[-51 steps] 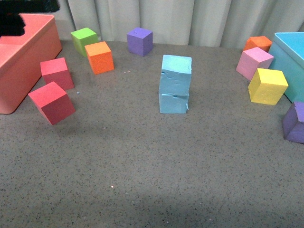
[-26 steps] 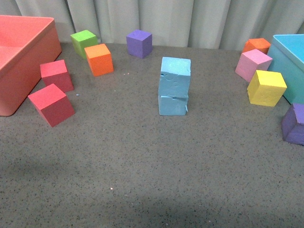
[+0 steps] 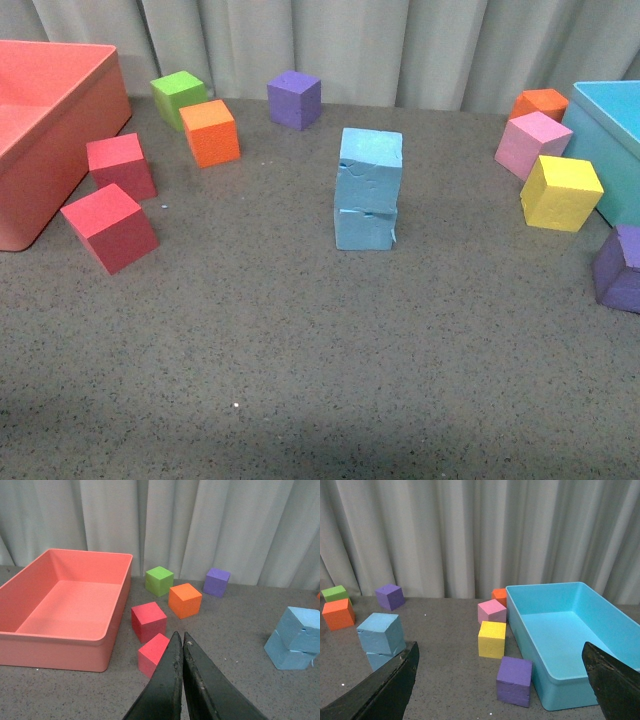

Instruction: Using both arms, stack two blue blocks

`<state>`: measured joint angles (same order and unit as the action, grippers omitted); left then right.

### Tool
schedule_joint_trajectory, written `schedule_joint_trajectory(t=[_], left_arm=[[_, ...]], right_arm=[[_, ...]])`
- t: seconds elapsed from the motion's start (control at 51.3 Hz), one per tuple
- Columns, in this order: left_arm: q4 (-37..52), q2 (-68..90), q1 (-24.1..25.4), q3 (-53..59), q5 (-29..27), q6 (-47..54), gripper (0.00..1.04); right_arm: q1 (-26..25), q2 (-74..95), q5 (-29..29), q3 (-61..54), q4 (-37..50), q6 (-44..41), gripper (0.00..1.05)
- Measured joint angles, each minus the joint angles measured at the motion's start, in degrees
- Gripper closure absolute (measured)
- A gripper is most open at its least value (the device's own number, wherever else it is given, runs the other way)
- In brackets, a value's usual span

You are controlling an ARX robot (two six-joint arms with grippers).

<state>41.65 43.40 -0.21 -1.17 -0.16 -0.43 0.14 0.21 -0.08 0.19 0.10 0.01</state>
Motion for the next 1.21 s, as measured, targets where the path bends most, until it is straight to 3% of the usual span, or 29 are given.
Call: schedule_joint_trajectory(t=[0.507,1.209], left_arm=[[-17.92,-19.71,0.04,0.07,0.02,0.0,1.01],[-32.85,-34.77,0.04,0.07,0.0,0.0,1.01]], right_arm=[[0.0,0.0,0.0,0.0,0.0,0.0,0.1],[0.0,0.0,0.0,0.0,0.0,0.0,0.1]])
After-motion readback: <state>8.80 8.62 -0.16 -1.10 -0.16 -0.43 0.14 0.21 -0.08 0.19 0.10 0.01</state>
